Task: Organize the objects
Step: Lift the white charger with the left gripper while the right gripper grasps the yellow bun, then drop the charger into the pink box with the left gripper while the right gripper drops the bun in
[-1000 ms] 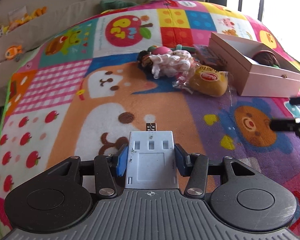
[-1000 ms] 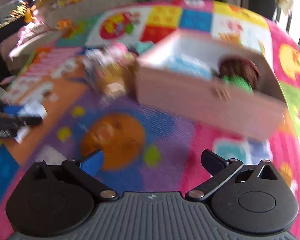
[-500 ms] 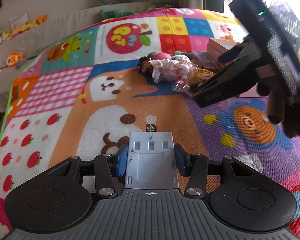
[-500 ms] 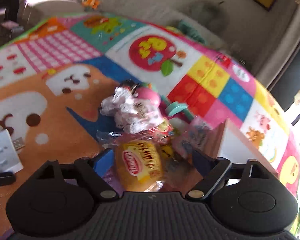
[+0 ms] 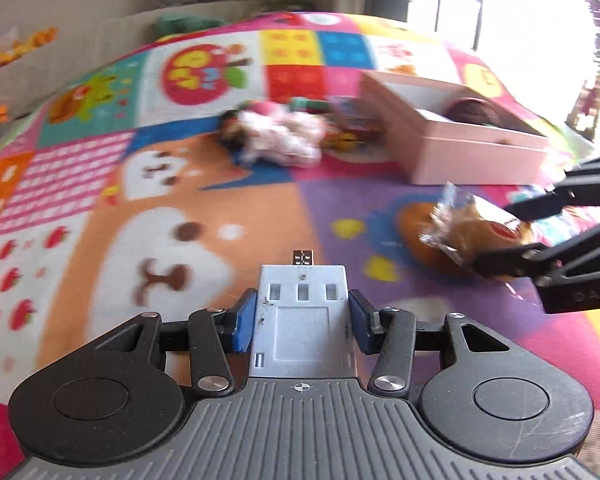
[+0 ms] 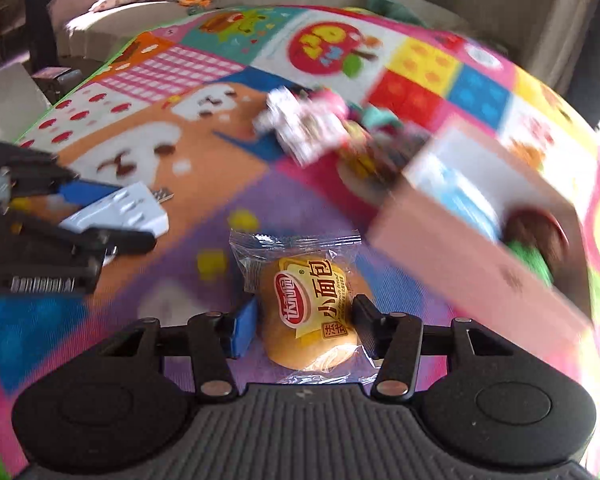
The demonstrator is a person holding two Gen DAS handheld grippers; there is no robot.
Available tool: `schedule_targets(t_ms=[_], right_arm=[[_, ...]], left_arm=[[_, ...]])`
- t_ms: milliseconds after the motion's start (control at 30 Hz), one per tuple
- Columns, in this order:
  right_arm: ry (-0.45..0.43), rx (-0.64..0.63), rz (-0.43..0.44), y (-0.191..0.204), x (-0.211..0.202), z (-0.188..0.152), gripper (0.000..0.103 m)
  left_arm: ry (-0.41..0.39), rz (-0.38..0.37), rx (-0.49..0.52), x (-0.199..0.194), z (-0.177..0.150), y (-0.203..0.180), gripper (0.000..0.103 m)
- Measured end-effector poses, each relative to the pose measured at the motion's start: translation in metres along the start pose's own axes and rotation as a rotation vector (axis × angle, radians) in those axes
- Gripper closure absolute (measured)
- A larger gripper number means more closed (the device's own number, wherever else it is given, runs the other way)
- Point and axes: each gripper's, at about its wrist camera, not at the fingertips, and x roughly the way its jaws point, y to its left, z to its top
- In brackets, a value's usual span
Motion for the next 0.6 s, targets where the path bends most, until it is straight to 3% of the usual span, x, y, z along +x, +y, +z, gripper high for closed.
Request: schedule_targets(t_ms=[267,400,600], right_arm=[[0.007,0.262,-0.055,-0.061,-0.051,-0.070,0.054],[-0.071,0.383,-0.040,-0.085,-0.074,-0.087,0.054],[-0.185,0.435,-0.017,-0.104,-0.096,-0.089,0.054]], left_arm=[[0.014,-0.185,0.042,-0.007,0.016,-0.050,0.050],[-0.049,-0.228,0.006,-0.001,0.066,-0.068,0.050],[-0.188,-0.174,-0.034,0.046,0.151,-0.098,0.050]])
